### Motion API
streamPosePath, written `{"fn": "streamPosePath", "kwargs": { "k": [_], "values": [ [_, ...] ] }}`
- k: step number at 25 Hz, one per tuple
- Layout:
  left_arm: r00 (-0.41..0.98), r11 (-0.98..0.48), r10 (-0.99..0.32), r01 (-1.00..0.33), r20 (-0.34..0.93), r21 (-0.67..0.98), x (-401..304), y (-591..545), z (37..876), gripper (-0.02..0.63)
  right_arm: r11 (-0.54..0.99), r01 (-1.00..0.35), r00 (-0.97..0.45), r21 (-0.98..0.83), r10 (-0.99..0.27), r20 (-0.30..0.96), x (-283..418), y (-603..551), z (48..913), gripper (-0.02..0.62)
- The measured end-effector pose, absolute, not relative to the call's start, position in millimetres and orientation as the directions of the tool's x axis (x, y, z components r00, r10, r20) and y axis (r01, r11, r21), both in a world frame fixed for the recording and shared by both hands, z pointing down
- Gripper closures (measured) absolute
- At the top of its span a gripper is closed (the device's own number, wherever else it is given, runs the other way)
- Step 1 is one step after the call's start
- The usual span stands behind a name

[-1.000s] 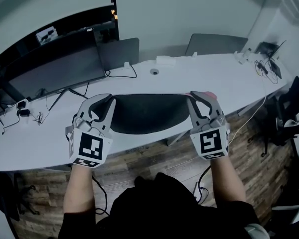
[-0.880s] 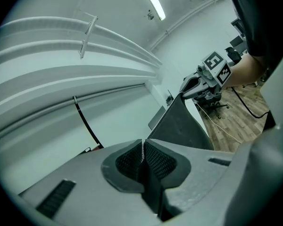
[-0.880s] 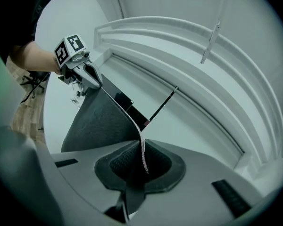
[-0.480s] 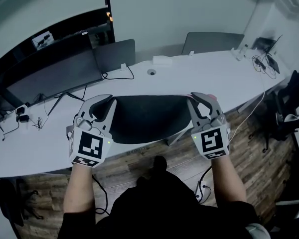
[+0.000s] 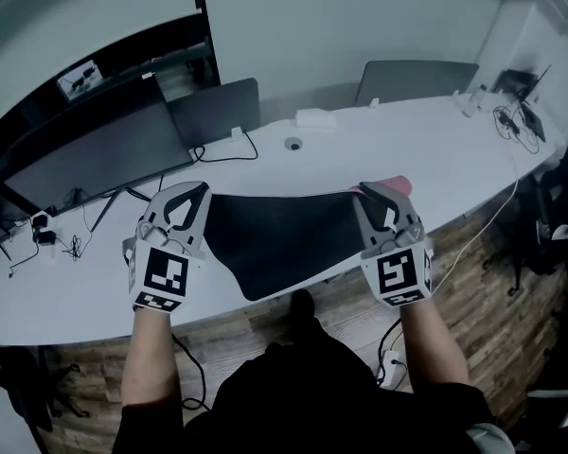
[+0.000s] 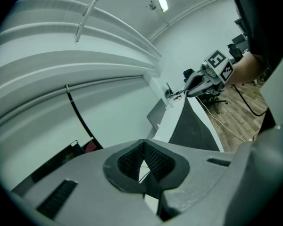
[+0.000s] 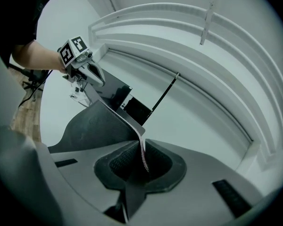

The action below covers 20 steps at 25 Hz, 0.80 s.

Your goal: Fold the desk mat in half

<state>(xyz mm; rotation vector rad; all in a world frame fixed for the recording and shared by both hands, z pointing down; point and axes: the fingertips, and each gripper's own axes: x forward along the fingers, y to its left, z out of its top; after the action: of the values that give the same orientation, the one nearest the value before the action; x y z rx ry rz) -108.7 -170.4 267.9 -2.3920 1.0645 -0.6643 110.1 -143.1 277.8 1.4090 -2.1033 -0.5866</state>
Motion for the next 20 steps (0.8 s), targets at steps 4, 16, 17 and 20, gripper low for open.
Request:
{"fn": "streamPosePath", "kwargs": {
  "k": [4, 16, 17, 20],
  "values": [
    [0.681, -0.705, -0.654, -0.39, 0.33, -0.593, -74, -178, 289, 0.477, 0.385, -0.624, -0.342, 0.68, -0.917, 0.205, 104, -166, 281, 0.557],
    [0.723, -0.871, -0.438, -0.194, 0.535, -0.451, -37, -190, 362, 0.364, 0.422, -0.654, -0.333, 0.628, -0.906, 0.261, 116, -200, 301, 0.557],
    [0.715, -0.876, -0.435, -0.195, 0.546, -0.442, -37, -190, 369, 0.364, 0.427, -0.655, -0.332, 0.623, -0.904, 0.271, 116, -200, 305, 0.557],
    [0.699, -0.891, -0.419, -0.192, 0.579, -0.412, -41, -188, 387, 0.364, 0.447, -0.652, -0.33, 0.613, -0.895, 0.302, 113, -203, 316, 0.557]
  ]
}}
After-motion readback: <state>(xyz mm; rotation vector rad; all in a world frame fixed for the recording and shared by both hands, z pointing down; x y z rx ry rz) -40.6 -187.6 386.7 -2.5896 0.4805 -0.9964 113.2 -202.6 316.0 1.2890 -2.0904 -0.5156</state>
